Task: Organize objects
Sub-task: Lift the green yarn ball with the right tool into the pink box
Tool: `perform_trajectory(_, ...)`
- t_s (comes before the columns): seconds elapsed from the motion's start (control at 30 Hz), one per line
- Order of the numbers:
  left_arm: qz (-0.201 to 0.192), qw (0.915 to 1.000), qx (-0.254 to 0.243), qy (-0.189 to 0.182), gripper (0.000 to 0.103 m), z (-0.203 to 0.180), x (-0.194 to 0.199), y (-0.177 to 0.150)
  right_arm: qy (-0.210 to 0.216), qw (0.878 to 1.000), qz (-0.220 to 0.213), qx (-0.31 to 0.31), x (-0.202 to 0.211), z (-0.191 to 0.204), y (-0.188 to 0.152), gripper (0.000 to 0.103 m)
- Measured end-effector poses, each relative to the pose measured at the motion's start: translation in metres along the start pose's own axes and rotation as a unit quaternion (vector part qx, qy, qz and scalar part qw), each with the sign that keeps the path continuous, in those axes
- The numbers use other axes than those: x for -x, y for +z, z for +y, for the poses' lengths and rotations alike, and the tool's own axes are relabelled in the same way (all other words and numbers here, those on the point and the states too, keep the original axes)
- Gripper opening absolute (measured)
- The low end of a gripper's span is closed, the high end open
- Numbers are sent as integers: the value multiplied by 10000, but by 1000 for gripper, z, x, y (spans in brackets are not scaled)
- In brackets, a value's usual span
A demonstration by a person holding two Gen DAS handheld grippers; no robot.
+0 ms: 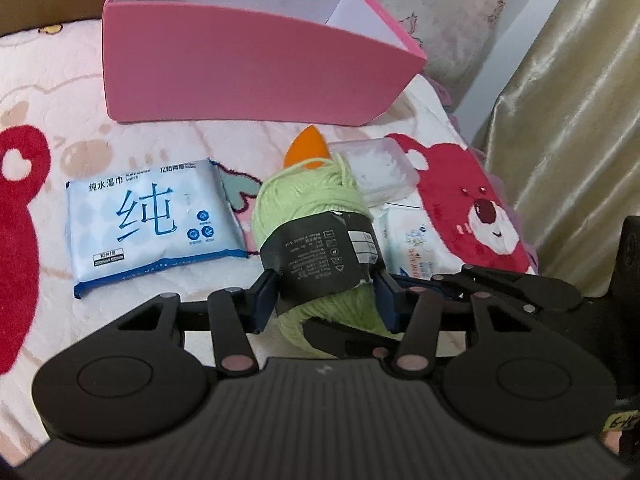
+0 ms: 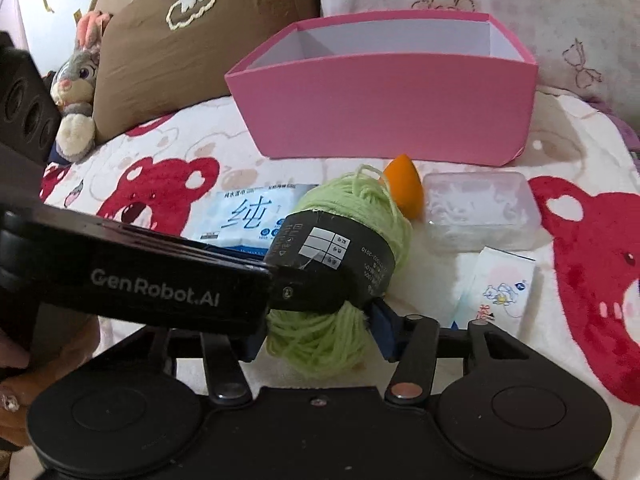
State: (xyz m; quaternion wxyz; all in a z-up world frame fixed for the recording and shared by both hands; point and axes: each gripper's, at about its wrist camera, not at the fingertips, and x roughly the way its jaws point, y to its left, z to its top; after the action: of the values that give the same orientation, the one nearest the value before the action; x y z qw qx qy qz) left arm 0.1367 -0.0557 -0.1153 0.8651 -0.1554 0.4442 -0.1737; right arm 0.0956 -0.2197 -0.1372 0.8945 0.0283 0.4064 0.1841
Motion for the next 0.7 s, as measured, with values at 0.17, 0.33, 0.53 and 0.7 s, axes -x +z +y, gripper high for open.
perform_trajectory(0.17, 121, 9997, 192, -39, 50, -9, 18, 4, -271, 9979, 127, 567, 20, 20, 7, 58)
perform_trajectory(0.33, 52, 9999, 86, -91, 50, -20, 44, 14, -291, 9971, -17, 698, 42, 29, 18, 59)
perform_trajectory(0.53, -71, 9999, -74, -82, 50, -29, 83, 33, -152, 9970, -320, 691, 68, 42, 35, 59)
perform_trajectory(0.7, -455, 9985, -154, -262, 50, -36, 124, 46, 95, 9945, -785, 692, 102, 47, 52, 59)
